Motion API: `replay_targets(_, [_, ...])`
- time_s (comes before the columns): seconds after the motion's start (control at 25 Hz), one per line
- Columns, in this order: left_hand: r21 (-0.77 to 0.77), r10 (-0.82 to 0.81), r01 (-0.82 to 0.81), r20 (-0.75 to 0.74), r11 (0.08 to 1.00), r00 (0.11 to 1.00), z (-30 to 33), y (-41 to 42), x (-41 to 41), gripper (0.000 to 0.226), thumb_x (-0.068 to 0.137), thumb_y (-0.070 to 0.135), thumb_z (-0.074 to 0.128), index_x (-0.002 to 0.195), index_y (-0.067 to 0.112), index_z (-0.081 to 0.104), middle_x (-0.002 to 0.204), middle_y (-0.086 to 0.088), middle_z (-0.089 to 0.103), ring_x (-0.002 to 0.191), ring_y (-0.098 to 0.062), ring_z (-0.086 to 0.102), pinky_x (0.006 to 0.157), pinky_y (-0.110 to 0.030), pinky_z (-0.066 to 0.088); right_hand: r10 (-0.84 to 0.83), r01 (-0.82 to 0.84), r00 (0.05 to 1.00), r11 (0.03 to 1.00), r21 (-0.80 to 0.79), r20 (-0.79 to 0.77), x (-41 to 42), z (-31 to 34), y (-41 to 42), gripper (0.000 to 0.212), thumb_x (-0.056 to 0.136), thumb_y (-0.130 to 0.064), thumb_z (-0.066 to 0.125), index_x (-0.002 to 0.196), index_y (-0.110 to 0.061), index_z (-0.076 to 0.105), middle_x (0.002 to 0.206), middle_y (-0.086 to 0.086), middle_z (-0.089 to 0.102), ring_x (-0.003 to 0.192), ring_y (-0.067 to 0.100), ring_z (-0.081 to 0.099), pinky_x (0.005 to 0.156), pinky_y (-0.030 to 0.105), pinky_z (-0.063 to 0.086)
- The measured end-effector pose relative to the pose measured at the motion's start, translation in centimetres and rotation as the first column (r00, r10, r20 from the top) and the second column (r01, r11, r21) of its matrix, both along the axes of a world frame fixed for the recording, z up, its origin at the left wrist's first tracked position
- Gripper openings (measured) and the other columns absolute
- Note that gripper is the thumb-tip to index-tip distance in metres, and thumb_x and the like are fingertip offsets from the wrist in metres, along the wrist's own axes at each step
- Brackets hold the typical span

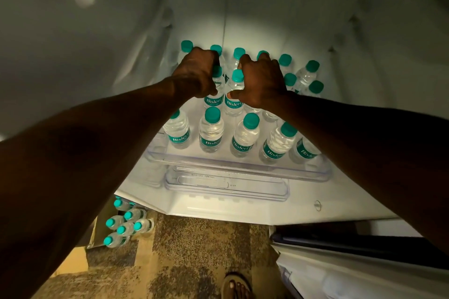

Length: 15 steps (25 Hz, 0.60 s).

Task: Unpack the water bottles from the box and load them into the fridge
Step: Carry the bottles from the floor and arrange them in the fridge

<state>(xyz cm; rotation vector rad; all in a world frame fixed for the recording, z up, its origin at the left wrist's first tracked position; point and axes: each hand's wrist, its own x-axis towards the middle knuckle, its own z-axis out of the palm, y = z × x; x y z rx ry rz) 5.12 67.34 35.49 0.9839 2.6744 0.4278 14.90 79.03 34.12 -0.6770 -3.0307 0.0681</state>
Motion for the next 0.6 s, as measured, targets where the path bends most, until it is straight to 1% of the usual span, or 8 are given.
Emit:
replay_targets(0.12, [0.018, 0.016, -0.017, 0.012, 1.000, 1.000, -0.2, -0.1, -0.1, 0.072, 0.077, 0.014, 0.085, 0.140, 0.013, 0.048, 0.135, -0.010, 0.057, 0.124, -0.030, 0.056, 0.107, -0.036, 0.044, -0.011, 0.011, 1.000, 1.000, 0.005, -0.020, 0.0, -0.1, -0.4, 0.084, 0.080, -0.066, 0.070, 0.141, -0.017, 0.041, 0.127, 0.016, 0.054, 0.118, 0.033, 0.052, 0.100, 0.039, 0.043])
replay_targets(0.28, [0.051, 0.024, -0.025, 0.028, 0.998, 0.999, -0.3, -0.6, 0.2, 0.072, 0.077, 0.014, 0.085, 0.139, 0.015, 0.050, 0.134, -0.008, 0.058, 0.123, -0.028, 0.056, 0.107, -0.035, 0.044, 0.009, -0.009, 0.994, 1.000, -0.001, -0.111, 0.2, 0.8, -0.7, 0.074, 0.079, -0.063, 0.073, 0.134, -0.020, 0.049, 0.124, 0.010, 0.061, 0.119, 0.030, 0.051, 0.100, 0.039, 0.042])
replay_targets(0.4, [0.163, 0.108, -0.120, 0.081, 0.979, 0.991, 0.0, -1.7, 0.3, 0.065, 0.075, 0.020, 0.087, 0.131, 0.017, 0.055, 0.127, -0.005, 0.063, 0.116, -0.024, 0.060, 0.106, -0.035, 0.048, -0.021, 0.009, 0.976, 0.998, -0.061, -0.215, 0.5, 1.3, -1.4, 0.062, 0.084, -0.058, 0.070, 0.130, -0.021, 0.053, 0.128, 0.002, 0.063, 0.122, 0.026, 0.050, 0.100, 0.037, 0.041])
replay_targets(0.48, [0.301, 0.201, -0.235, 0.138, 0.924, 0.970, 0.5, -3.0, 0.7, 0.056, 0.076, 0.024, 0.087, 0.125, 0.018, 0.060, 0.120, -0.004, 0.065, 0.109, -0.021, 0.063, 0.101, -0.033, 0.052, -0.074, 0.032, 0.943, 0.990, -0.135, -0.325, 1.2, 1.6, -2.2, 0.054, 0.085, -0.053, 0.070, 0.126, -0.021, 0.056, 0.125, 0.000, 0.064, 0.119, 0.025, 0.053, 0.096, 0.034, 0.044])
replay_targets(0.52, [0.390, 0.239, -0.291, 0.177, 0.874, 0.955, 0.7, -3.8, 1.3, 0.051, 0.078, 0.024, 0.085, 0.123, 0.017, 0.062, 0.118, -0.003, 0.067, 0.106, -0.020, 0.064, 0.099, -0.031, 0.053, -0.101, 0.039, 0.911, 0.986, -0.160, -0.399, 1.6, 1.7, -2.9, 0.051, 0.085, -0.051, 0.070, 0.123, -0.020, 0.058, 0.123, 0.000, 0.066, 0.116, 0.025, 0.055, 0.093, 0.033, 0.045])
replay_targets(0.6, [0.572, 0.259, -0.375, 0.277, 0.729, 0.925, 1.1, -5.8, 3.3, 0.041, 0.081, 0.023, 0.082, 0.118, 0.018, 0.065, 0.113, 0.000, 0.069, 0.104, -0.015, 0.065, 0.097, -0.029, 0.054, -0.141, 0.032, 0.827, 0.978, -0.206, -0.545, 2.9, 1.9, -4.8, 0.046, 0.083, -0.048, 0.070, 0.118, -0.019, 0.061, 0.115, 0.000, 0.068, 0.109, 0.024, 0.058, 0.087, 0.031, 0.045])
